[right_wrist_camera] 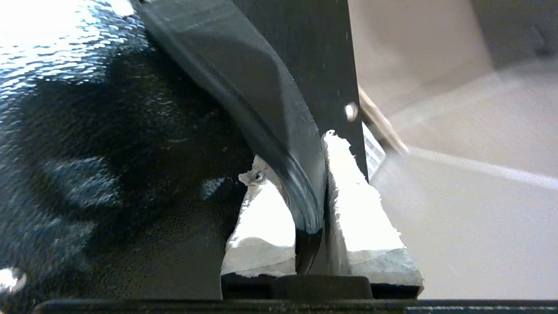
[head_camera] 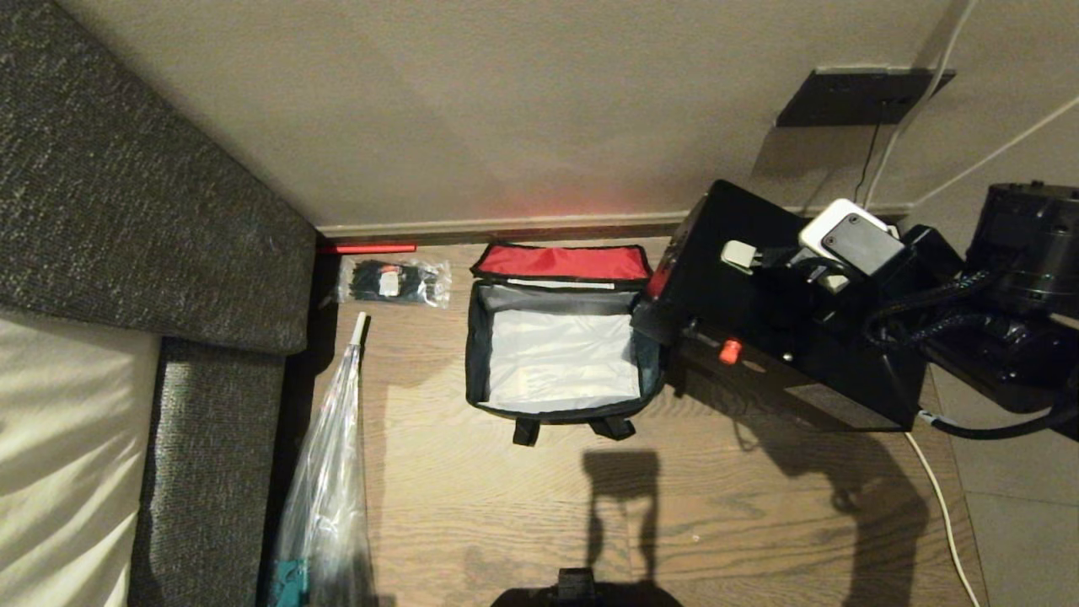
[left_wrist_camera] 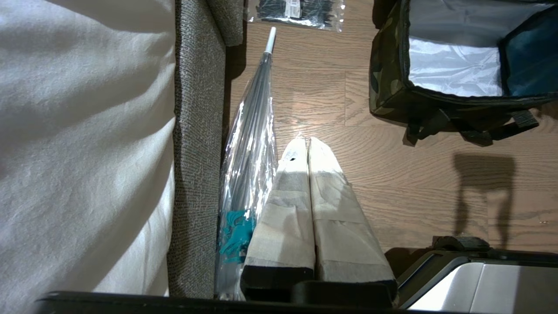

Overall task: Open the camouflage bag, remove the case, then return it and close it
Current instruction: Place the black box back

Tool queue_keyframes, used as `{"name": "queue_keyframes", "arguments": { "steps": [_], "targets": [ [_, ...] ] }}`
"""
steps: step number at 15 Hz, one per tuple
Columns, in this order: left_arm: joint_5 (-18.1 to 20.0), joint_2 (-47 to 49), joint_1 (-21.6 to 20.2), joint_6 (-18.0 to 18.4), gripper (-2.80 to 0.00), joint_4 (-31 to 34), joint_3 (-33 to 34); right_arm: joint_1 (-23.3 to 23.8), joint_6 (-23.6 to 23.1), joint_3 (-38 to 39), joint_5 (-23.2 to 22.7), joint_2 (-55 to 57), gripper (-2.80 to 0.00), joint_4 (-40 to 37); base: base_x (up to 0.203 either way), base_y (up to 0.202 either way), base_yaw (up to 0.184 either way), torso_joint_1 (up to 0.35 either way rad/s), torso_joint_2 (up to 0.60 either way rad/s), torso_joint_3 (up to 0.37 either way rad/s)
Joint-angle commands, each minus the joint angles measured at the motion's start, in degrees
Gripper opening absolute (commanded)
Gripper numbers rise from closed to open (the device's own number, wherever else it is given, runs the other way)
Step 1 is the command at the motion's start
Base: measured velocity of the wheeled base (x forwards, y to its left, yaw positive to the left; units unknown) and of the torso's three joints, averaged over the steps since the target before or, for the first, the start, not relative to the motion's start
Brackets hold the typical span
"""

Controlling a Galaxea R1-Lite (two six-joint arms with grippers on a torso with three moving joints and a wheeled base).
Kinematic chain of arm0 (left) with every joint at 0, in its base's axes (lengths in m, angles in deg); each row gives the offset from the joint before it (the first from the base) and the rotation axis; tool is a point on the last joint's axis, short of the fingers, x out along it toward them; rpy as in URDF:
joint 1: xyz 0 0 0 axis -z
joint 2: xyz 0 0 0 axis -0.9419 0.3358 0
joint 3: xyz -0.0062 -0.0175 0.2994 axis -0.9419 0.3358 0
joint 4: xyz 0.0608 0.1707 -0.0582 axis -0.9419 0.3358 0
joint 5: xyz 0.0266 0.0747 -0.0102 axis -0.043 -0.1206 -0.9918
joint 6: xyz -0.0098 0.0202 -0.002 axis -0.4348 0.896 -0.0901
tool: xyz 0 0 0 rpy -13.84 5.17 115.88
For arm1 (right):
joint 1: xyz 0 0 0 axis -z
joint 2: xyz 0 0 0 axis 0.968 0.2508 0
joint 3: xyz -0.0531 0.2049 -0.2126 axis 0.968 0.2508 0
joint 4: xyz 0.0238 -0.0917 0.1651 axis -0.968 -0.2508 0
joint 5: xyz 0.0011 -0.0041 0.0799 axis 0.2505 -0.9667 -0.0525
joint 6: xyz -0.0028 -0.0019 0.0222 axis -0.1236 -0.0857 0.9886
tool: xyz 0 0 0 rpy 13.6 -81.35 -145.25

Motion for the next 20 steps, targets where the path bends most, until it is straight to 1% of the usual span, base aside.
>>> {"name": "queue_keyframes", "arguments": {
  "steps": [1, 5, 6, 8, 10, 13, 15, 16, 18, 20],
  "targets": [
    [-0.02, -0.11, -0.05, 0.01, -2.80, 0.02, 0.18, -4.37, 0.85, -3.21, -0.14, 1.06, -2.80, -1.27, 0.000, 0.000, 0.000, 0.000, 0.00, 0.000],
    [-0.02, -0.11, 0.03, 0.01, -2.80, 0.02, 0.18, -11.64, 1.79, -9.72, -0.33, 6.44, -2.80, -2.59, 0.000, 0.000, 0.000, 0.000, 0.00, 0.000],
    [-0.02, -0.11, 0.03, 0.00, -2.80, 0.02, 0.18, -13.60, 1.98, -12.07, -1.53, 8.01, -2.80, -3.04, 0.000, 0.000, 0.000, 0.000, 0.00, 0.000],
    [-0.02, -0.11, 0.03, 0.01, -2.80, 0.02, 0.18, -15.69, 2.30, -15.98, -6.43, 11.49, -2.80, -3.34, 0.000, 0.000, 0.000, 0.000, 0.00, 0.000],
    [-0.02, -0.11, -0.05, -0.06, -2.80, 0.02, 0.18, -16.49, 2.48, -16.87, -9.91, 14.00, -2.80, -3.24, 0.000, 0.000, 0.000, 0.000, 0.00, 0.000],
    [-0.02, -0.06, -0.05, -0.06, -2.80, 0.02, 0.18, -17.39, 3.48, -17.61, -18.02, 16.39, -2.80, -3.37, 0.000, 0.000, 0.000, 0.000, 0.00, 0.000],
    [-0.02, -0.11, 0.03, -0.08, -2.80, 0.02, 0.18, -17.63, 3.65, -18.92, -21.79, 17.93, -2.80, -3.38, 0.000, 0.000, 0.000, 0.000, 0.00, 0.000],
    [-0.02, -0.11, 0.03, 0.01, -2.80, 0.02, 0.18, -17.66, 3.74, -19.41, -22.81, 18.26, -2.80, -3.50, 0.000, 0.000, 0.000, 0.000, 0.00, 0.000],
    [-0.02, -0.11, -0.06, -0.07, -2.80, 0.02, 0.18, -18.08, 4.70, -20.90, -28.91, 18.42, -2.80, -4.74, 0.000, 0.000, 0.000, 0.000, 0.00, 0.000],
    [-0.02, -0.11, -0.05, -0.07, -2.80, 0.02, 0.18, -18.14, 4.41, -21.36, -33.56, 19.37, -2.80, -5.48, 0.000, 0.000, 0.000, 0.000, 0.00, 0.000]
  ]
}}
